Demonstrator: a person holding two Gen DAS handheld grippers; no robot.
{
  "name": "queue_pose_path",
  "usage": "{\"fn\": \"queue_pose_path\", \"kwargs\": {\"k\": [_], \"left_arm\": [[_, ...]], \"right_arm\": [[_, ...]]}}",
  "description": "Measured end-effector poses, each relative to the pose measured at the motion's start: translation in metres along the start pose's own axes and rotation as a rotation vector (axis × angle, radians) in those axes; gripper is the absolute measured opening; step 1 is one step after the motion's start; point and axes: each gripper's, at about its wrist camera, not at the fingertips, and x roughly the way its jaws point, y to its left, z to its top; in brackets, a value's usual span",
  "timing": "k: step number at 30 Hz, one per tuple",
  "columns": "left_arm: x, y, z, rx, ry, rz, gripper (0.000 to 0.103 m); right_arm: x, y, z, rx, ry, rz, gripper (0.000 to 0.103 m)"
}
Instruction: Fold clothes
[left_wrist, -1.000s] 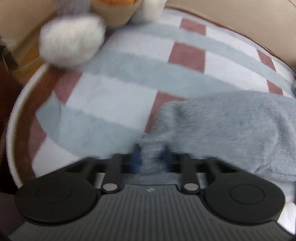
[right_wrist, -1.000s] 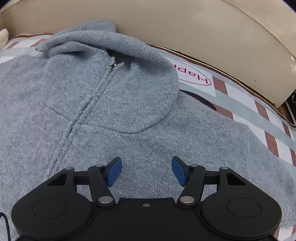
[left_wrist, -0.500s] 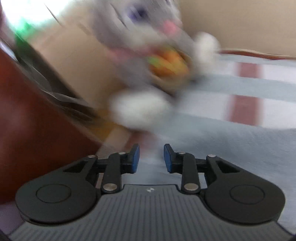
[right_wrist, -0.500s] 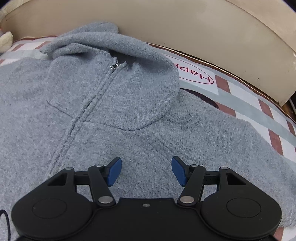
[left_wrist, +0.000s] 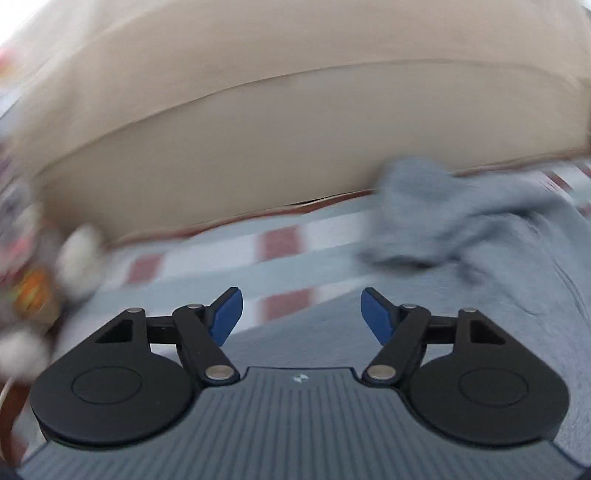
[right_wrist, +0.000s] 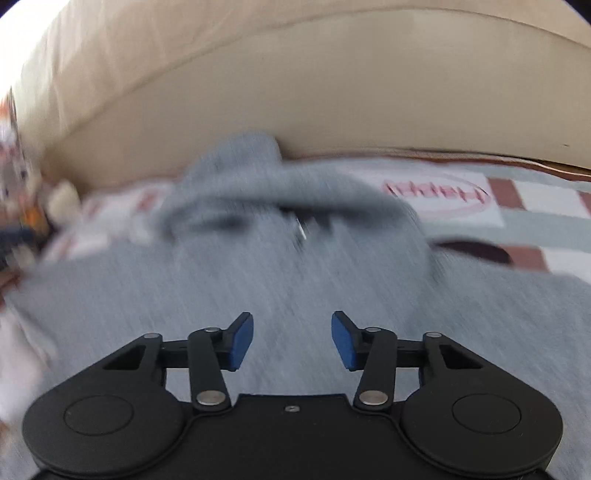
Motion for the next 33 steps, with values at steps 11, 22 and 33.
{"fn": "queue_pose_path", "kwargs": {"k": [11,22,33], "left_arm": [[0.144,-0.15,0.044,0.431,0.062,0.118,0.076],[0.105,-0.099,0.077,-0.13,-0.118,-0.012,0.01],[-0.073,-0.149,0.05,-0.451,-0.504,-0.472,0.011]], "right_arm": [[0.038,0.003,0.022,-0.105,0.019,-0.081,0.05],[0.027,-0.036,0.035,0.159,0.045,-0.002,0.05],[0.016,-0.04,-0.004,0.434,0.033,0.264,0.05]]}}
